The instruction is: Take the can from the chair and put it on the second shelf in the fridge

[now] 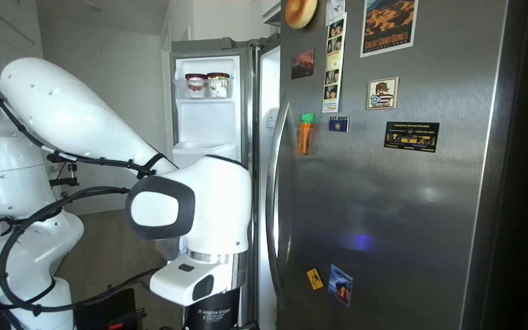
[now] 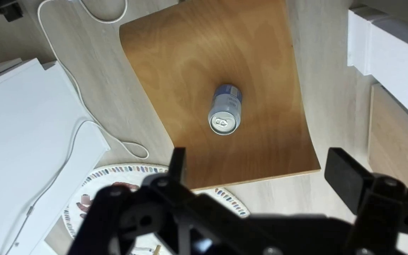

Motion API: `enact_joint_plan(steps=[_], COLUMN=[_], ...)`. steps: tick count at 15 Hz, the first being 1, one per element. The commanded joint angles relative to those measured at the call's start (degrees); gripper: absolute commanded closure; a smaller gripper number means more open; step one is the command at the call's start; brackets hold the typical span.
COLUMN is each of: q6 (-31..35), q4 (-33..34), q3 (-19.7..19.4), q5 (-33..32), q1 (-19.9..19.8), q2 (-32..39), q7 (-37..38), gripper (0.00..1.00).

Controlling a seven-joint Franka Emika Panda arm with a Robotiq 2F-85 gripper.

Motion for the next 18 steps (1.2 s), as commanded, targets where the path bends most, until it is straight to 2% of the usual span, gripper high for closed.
enact_joint_plan(steps=[1,5,6,13,15,18], q6=[5.3,10.6,8.5,8.9,8.8,7.7], q4=[-2.8,-2.0,-2.6,-2.4,-0.7,2.0], q3=[-1.7,-3.8,-3.4,-3.0,-2.6,-2.8], q5=[-0.4,-3.6,-1.8,-1.9,-1.7,1.1], q1=[-2.1,-4.1,-3.4,-2.9,-2.4,-1.7], q2=[0.8,5.0,3.3,4.4,7.4,11.6], q7=[-5.0,-6.0,-5.6,-4.1,-2.4,-3.9], gripper=[0.0,0.0,0.0,0.0,0.0,0.0])
